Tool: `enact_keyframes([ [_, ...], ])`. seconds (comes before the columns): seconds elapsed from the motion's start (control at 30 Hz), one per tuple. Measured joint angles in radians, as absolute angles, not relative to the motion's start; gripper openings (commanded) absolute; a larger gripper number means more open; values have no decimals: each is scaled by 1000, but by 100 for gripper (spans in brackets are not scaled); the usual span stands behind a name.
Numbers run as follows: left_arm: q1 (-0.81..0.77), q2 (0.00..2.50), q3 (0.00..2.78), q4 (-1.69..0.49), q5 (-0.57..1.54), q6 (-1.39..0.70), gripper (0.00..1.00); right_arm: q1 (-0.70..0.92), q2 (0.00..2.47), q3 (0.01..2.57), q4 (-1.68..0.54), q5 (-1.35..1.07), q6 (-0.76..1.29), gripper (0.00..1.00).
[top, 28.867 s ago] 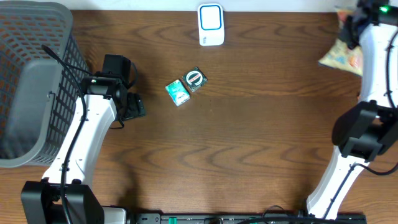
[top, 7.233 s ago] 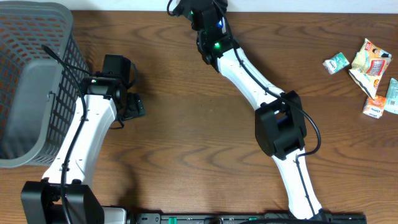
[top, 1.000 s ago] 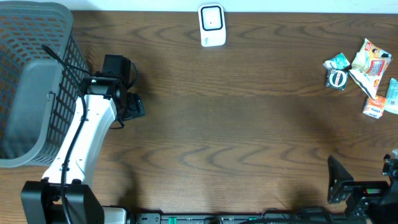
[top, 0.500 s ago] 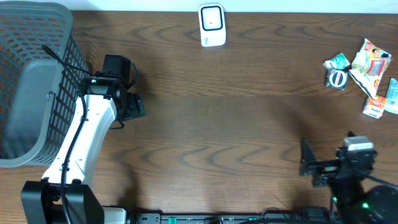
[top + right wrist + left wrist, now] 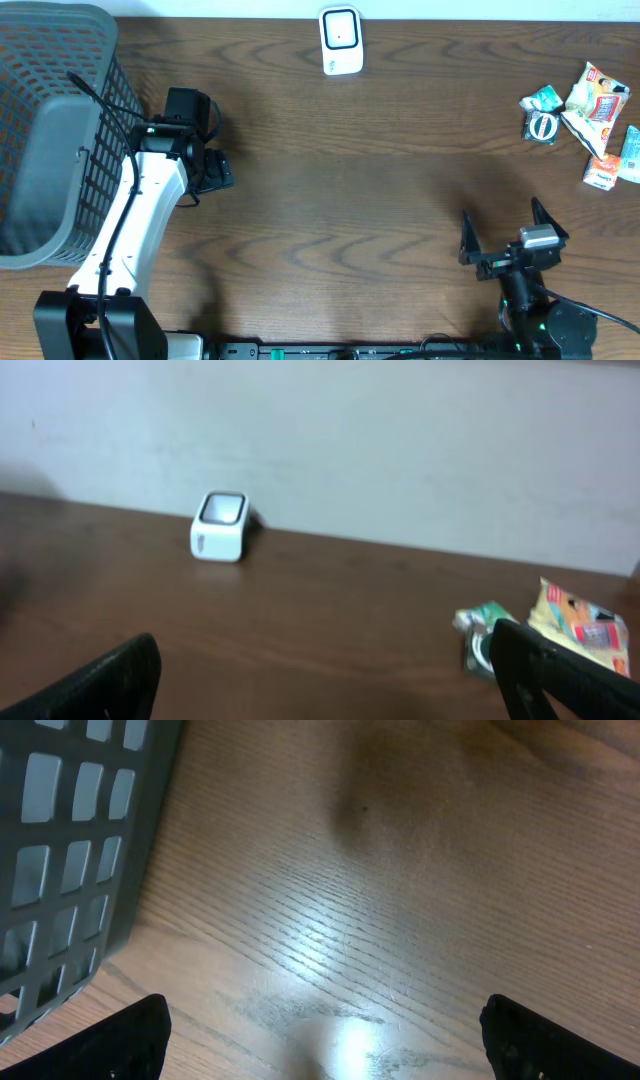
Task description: Scan the item barcode
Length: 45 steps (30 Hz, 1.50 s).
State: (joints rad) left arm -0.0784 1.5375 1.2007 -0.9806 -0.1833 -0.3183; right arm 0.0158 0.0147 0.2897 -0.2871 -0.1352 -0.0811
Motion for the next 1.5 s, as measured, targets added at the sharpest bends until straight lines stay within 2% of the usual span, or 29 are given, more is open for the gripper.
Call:
enact_keyframes([
  [0.47,-78,1538,1201,-981,-183,-318,98,15,12,28,82,-135,-82,99],
  [0.63,-78,1538,1201,-981,-183,-318,98,15,12,8,78,-135,-81,99],
  [0.77,-78,1538,1201,-981,-183,-318,98,15,13,7,-64,-114,-81,99],
  [1.13,-78,1538,1201,-981,-183,-318,98,19,12,7,-71,-44,40,99],
  [1.5,-78,1538,1201,-981,-183,-318,98,19,12,7,-71,-30,37,99],
])
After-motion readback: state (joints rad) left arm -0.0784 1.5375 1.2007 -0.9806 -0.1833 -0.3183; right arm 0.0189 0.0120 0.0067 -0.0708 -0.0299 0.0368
